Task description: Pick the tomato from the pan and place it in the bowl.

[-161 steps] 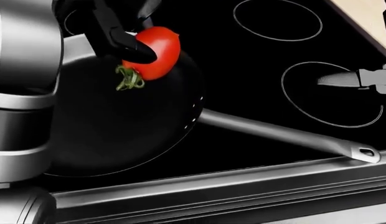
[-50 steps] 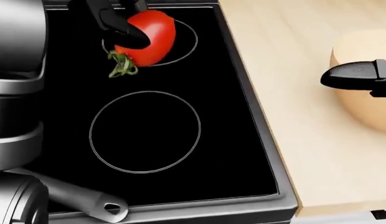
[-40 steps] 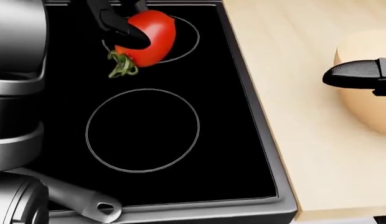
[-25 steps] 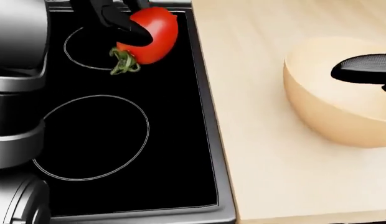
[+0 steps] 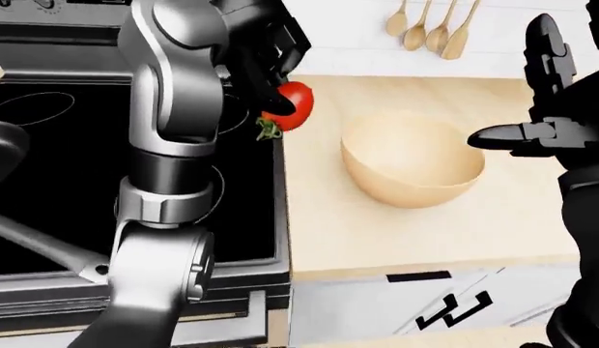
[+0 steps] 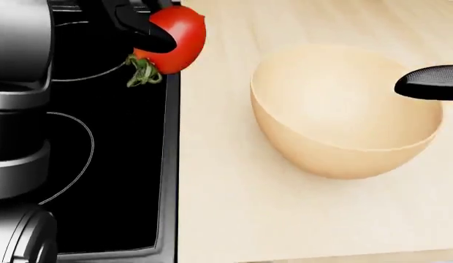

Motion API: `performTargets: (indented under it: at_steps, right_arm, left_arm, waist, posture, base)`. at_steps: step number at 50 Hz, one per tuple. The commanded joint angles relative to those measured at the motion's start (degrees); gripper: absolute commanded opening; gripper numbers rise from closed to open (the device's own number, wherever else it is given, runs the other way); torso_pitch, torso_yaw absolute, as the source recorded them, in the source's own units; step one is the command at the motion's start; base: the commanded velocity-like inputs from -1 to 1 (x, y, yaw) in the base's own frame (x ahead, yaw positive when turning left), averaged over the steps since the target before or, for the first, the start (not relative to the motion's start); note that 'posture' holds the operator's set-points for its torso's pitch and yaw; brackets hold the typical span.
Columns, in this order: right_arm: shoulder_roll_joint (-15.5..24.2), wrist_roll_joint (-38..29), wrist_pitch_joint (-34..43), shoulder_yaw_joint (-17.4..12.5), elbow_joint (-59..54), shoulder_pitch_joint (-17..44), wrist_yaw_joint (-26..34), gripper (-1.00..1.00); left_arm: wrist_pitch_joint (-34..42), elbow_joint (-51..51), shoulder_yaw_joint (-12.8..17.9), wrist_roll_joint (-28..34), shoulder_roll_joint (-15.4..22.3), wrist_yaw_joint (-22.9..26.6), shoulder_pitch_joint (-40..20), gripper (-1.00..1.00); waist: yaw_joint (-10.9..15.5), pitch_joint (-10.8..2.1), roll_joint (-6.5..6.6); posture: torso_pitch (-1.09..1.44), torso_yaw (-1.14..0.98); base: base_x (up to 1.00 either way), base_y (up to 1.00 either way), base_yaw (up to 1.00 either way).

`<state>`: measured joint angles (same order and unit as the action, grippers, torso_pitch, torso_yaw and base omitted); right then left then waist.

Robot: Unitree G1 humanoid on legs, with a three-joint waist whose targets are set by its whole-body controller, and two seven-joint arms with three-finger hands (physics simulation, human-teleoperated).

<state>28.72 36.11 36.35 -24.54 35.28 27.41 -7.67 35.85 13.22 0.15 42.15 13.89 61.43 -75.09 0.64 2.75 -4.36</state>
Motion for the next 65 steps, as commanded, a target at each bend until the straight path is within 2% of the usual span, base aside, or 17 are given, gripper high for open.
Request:
performTargets:
  at_steps: [1, 11, 14, 15, 19, 23, 25, 27, 28, 29, 32, 34, 38, 43, 44, 52, 65]
  right_arm:
    - [0.74, -0.06, -1.14, -0.47, 0.99, 1.35, -0.14, 1.0]
    - [1.09, 0.26, -1.04, -0.57, 0.99, 1.66, -0.41, 1.0]
    - [1.35, 0.53, -0.87, -0.73, 0.99, 1.9, -0.58, 1.0]
    - [1.42, 0.58, -0.89, -0.77, 0.98, 1.91, -0.61, 1.0]
    - [1.45, 0.65, -0.98, -0.72, 1.02, 1.79, -0.68, 1.0]
    - [1.47, 0.65, -1.06, -0.68, 0.97, 1.78, -0.7, 1.0]
    - [1.47, 0.66, -1.1, -0.7, 0.98, 1.68, -0.68, 1.0]
    - [1.47, 0.68, -1.1, -0.71, 1.02, 1.63, -0.69, 1.0]
    - [1.47, 0.69, -1.05, -0.67, 1.09, 1.61, -0.72, 1.0]
    - [1.42, 0.65, -1.14, -0.65, 1.07, 1.53, -0.68, 1.0]
    - [1.42, 0.82, -1.04, -0.78, 1.14, 1.61, -0.78, 1.0]
    - [1.36, 0.79, -1.31, -0.78, 1.01, 1.51, -0.68, 1.0]
    - [1.41, 0.95, -1.36, -0.83, 1.04, 1.51, -0.72, 1.0]
    - [1.55, 1.4, -1.26, -0.89, 1.19, 1.64, -0.81, 1.0]
    - [1.56, 1.42, -1.32, -0.9, 1.18, 1.62, -0.82, 1.0]
    - [1.86, 1.94, -1.29, -1.12, 0.99, 1.65, -1.14, 1.0]
    - [2.31, 2.27, -0.83, -1.38, 0.74, 1.75, -1.81, 1.0]
  left_arm:
    - [-0.54, -1.29, 0.57, -0.03, 0.68, -0.47, -2.35, -1.0]
    - [-0.96, -0.65, 0.71, -0.23, 0.83, -0.62, -2.68, -1.0]
    - [-1.07, -0.4, 0.69, -0.29, 0.88, -0.64, -2.92, -1.0]
    - [-1.05, -0.36, 0.71, -0.33, 0.89, -0.61, -3.05, -1.0]
    - [-1.02, -0.45, 0.74, -0.37, 0.94, -0.63, -3.02, -1.0]
    - [-0.89, -0.6, 0.74, -0.38, 0.95, -0.59, -3.01, -1.0]
    - [-0.81, -0.73, 0.71, -0.37, 0.93, -0.55, -2.96, -1.0]
    - [-0.86, -0.59, 0.75, -0.43, 0.95, -0.59, -3.07, -1.0]
    - [-0.96, -0.36, 0.79, -0.49, 0.98, -0.7, -3.19, -1.0]
    - [-0.98, -0.34, 0.79, -0.51, 0.98, -0.72, -3.2, -1.0]
    - [-0.87, -0.65, 0.73, -0.48, 0.96, -0.69, -3.04, -1.0]
    - [-0.79, -0.79, 0.71, -0.46, 0.96, -0.64, -3.04, -1.0]
    - [-1.08, -0.26, 0.78, -0.62, 0.99, -0.91, -3.29, -1.0]
    - [-1.96, 1.78, 0.91, -1.12, 1.06, -1.89, -4.47, -1.0]
    - [-2.18, 2.47, 0.95, -1.28, 1.0, -2.3, -4.87, -1.0]
    - [-3.03, 6.12, 0.76, -2.46, 0.2, -4.61, -7.5, -1.0]
    - [-3.82, 11.6, 0.2, -4.98, -1.68, -7.73, -12.32, -1.0]
  waist:
    - [0.59, -1.29, -1.26]
    - [1.08, -1.12, 3.33]
    - [0.98, -1.83, 6.21]
    - [1.05, -1.69, 5.29]
    - [0.58, -2.38, 5.46]
    - [0.32, -1.44, 3.68]
    - [0.53, -1.46, 1.67]
    - [0.61, -2.41, -3.01]
    - [0.29, -1.55, -0.6]
    - [0.54, -1.24, -1.28]
    - [0.44, -1.65, 0.8]
    - [0.18, -0.1, 0.1]
    - [0.03, 0.56, 0.28]
    - [-1.0, -0.78, 3.6]
    - [-0.94, -0.32, 2.43]
    - [0.04, -0.82, 0.68]
    - [0.72, -0.84, 0.05]
  posture:
    - [0.0, 0.0]
    - [0.0, 0.0]
    - [0.0, 0.0]
    - [0.0, 0.0]
    - [0.0, 0.0]
    - [0.0, 0.0]
    - [0.0, 0.0]
    - [0.0, 0.0]
    - [0.0, 0.0]
    - [0.0, 0.0]
    - [0.0, 0.0]
    - [0.0, 0.0]
    - [0.0, 0.0]
    - [0.0, 0.0]
    - [0.0, 0.0]
    - [0.0, 0.0]
    - [0.0, 0.0]
  base:
    - [0.0, -0.29, 0.0]
    - [0.0, -0.28, 0.0]
    - [0.0, -0.27, 0.0]
    - [0.0, -0.27, 0.0]
    - [0.0, -0.27, 0.0]
    - [0.0, -0.27, 0.0]
    - [0.0, -0.27, 0.0]
    - [0.0, -0.27, 0.0]
    - [0.0, -0.27, 0.0]
    - [0.0, -0.28, 0.0]
    - [0.0, -0.21, 0.0]
    - [0.0, 0.0, 0.0]
    - [0.0, 0.0, 0.0]
    - [0.0, 0.0, 0.0]
    - [0.0, 0.0, 0.0]
    - [0.0, 0.0, 0.0]
    - [0.0, 0.0, 0.0]
